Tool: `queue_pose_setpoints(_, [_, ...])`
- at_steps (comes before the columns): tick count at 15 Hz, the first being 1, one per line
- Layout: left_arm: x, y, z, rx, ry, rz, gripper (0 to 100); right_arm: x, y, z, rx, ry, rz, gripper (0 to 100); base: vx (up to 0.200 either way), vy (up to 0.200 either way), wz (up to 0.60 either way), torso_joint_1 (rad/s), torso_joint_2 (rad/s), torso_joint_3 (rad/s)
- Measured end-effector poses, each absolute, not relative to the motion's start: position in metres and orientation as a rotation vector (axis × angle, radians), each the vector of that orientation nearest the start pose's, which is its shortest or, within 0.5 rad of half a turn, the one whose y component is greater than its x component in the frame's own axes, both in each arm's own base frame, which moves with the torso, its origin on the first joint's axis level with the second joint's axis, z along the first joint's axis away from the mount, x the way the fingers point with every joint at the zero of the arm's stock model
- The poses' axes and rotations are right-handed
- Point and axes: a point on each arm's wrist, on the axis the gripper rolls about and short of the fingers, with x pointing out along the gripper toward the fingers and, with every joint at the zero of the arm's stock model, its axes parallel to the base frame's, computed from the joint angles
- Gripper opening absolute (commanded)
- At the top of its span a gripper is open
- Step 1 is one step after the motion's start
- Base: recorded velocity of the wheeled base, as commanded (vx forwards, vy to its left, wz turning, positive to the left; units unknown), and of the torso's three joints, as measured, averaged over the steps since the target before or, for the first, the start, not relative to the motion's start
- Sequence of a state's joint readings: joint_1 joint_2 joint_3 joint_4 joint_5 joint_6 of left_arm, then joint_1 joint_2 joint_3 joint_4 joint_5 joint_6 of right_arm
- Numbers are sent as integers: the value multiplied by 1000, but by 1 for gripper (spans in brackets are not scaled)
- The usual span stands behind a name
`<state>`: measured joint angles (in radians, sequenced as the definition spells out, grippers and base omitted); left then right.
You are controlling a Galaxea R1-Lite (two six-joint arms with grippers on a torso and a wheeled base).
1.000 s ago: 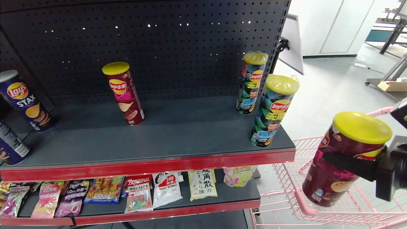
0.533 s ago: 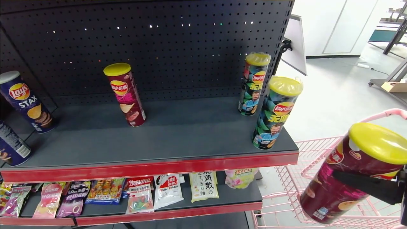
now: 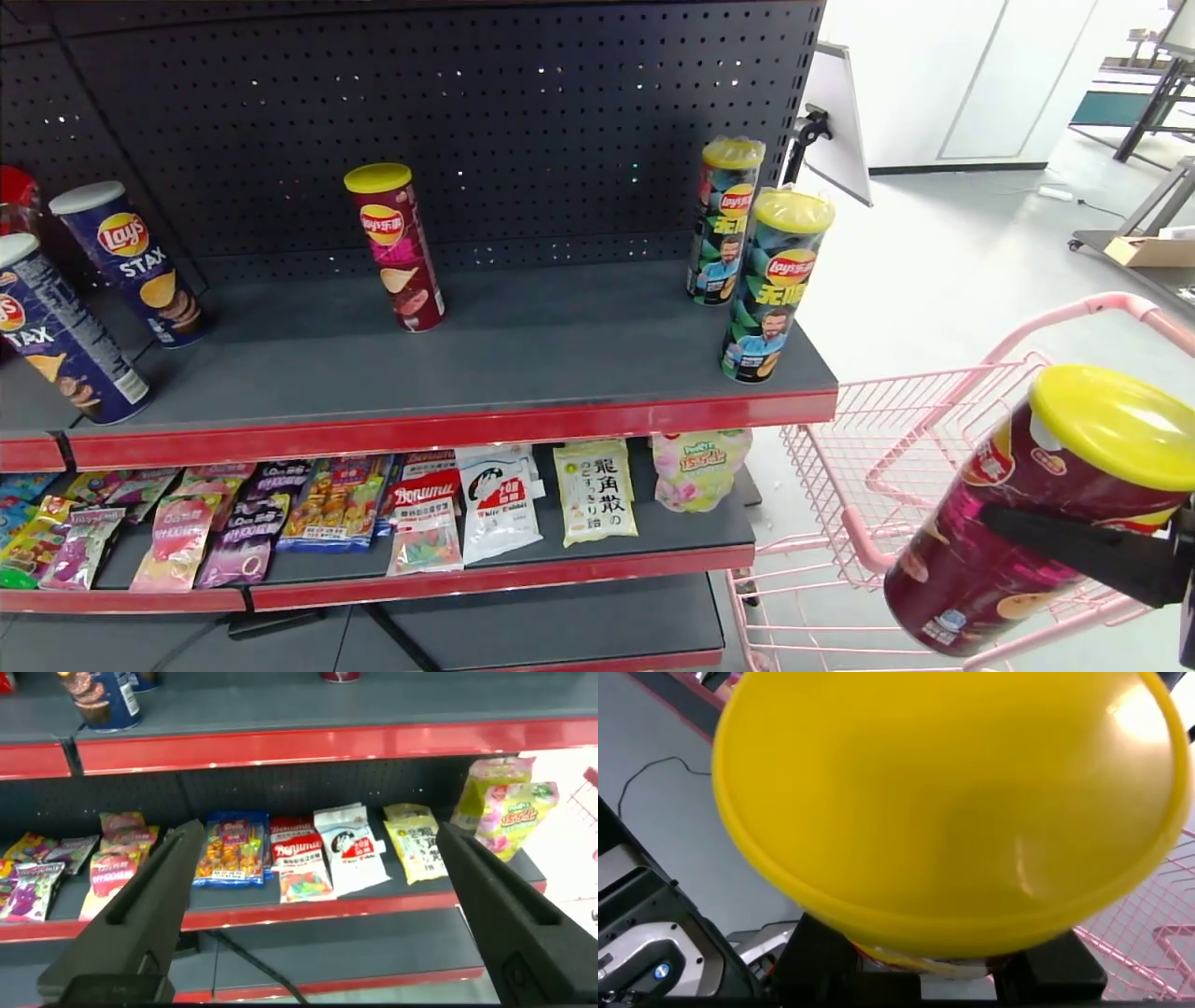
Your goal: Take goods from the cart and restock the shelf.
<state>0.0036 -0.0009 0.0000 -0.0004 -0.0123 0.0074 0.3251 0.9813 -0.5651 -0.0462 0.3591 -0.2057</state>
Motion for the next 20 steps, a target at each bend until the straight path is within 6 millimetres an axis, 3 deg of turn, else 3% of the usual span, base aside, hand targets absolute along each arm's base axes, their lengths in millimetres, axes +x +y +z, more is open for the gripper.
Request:
queue_pose_setpoints(11, [-23, 0, 75, 8, -1, -11, 100, 107, 44, 211, -214, 298, 689, 0, 0, 200, 0, 6, 1, 3])
queue_pose_setpoints(20, [-23, 0, 75, 8, 0, -10, 100, 108, 43, 210, -224, 303, 636, 0, 0, 0, 200, 2, 2, 0])
